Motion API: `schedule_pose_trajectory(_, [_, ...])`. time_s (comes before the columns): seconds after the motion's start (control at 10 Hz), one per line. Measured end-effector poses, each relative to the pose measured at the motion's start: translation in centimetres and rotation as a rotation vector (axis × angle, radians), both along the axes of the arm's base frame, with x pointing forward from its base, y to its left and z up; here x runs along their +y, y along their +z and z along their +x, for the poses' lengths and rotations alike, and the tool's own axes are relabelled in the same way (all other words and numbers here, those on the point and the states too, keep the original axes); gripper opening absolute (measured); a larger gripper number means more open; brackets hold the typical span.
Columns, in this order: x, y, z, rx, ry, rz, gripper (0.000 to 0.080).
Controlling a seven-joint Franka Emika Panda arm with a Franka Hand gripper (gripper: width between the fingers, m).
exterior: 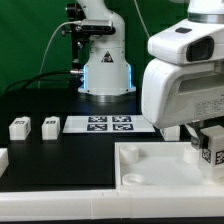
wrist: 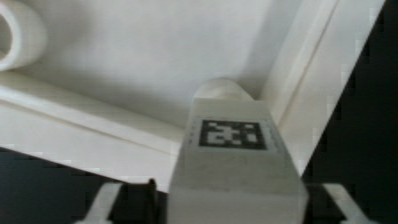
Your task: Assemble one leg
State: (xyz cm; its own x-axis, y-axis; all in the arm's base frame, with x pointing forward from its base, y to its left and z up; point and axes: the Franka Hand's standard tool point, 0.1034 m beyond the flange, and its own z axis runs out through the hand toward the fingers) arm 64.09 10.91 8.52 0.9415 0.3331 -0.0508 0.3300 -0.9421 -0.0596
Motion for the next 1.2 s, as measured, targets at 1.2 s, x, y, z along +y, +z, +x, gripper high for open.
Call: schedule_pose_trajectory(1.2, [0.66, -0.07, -0.18, 0.045, -0.939, -0.056, 0.0293])
